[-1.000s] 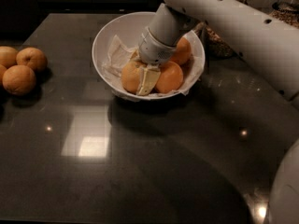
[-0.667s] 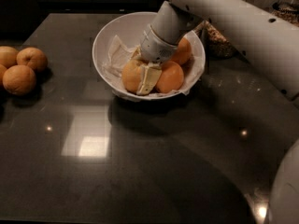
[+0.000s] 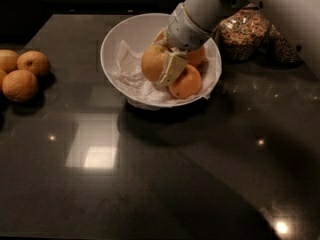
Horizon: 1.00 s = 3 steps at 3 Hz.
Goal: Pick orange from white bowl
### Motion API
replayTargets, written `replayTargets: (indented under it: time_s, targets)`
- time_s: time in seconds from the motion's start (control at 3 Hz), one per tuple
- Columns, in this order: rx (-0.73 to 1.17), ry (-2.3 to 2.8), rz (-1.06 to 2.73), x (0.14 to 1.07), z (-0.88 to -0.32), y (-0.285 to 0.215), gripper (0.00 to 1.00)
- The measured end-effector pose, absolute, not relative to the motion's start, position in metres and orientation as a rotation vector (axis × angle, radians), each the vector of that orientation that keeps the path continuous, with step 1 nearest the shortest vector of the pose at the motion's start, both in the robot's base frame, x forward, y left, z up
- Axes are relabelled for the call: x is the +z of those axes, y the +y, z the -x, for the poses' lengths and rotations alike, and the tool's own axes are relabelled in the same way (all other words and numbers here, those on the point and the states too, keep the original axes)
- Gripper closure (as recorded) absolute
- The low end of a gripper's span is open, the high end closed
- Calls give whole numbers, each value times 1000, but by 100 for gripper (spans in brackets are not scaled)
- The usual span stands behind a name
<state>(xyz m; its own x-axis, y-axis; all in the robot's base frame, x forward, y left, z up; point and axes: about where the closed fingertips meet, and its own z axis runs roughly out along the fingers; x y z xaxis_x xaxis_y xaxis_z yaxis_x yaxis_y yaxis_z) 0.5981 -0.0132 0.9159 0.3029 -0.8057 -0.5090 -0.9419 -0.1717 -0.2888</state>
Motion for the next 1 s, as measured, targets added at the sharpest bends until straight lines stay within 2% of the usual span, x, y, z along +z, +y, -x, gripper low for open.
replayTargets:
  time_s: [0.67, 1.0]
  targets:
    - [211, 1555, 1904, 980, -588, -62, 100]
    - [211, 1555, 1904, 980, -588, -62, 100]
